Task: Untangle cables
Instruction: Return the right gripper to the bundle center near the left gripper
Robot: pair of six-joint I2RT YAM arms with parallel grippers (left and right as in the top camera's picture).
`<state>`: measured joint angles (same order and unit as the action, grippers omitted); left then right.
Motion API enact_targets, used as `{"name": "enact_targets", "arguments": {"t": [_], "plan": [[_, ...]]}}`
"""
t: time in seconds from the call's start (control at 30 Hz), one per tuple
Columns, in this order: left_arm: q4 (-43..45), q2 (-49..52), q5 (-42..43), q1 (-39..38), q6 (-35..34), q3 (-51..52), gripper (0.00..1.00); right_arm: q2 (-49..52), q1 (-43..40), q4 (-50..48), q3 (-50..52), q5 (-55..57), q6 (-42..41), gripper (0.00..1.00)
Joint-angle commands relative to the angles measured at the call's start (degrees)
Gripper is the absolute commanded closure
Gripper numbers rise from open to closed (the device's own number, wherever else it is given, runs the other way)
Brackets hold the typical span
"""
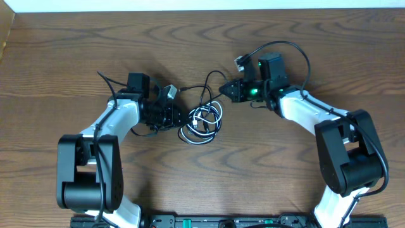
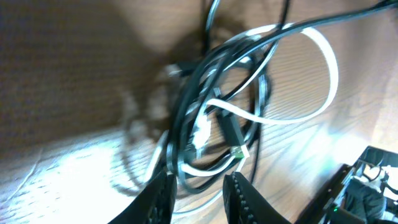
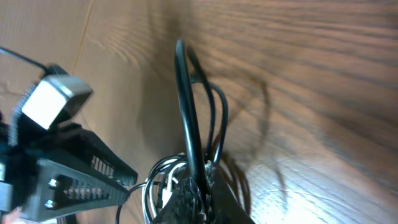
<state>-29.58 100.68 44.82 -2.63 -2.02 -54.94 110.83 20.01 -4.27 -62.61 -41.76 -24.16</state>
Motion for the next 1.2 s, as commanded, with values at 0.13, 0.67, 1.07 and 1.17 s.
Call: {"name": "enact_targets", "arguments": {"t": [0.13, 0.67, 1.07, 1.17], "plan": [[2.9, -1.5, 0.8, -1.3, -0.9, -0.5, 0.76, -1.6, 3.3, 0.9, -0.3, 5.3, 2.0, 0.99], [3.5, 0.2, -23.3, -10.0, -9.6, -0.3, 0.92, -1.5, 3.7, 11.0, -0.3, 12.9, 4.5, 0.99], [3.3, 0.2, -23.3, -10.0, -9.5, 0.0, 0.92, -7.2, 2.3, 8.0, -0.7, 3.8, 3.3, 0.67], [3.3, 0.4, -23.3, -9.9, -9.8, 0.2, 0.92, -8.6, 2.4, 8.0, -0.7, 3.9, 1.8, 0.55]]}}
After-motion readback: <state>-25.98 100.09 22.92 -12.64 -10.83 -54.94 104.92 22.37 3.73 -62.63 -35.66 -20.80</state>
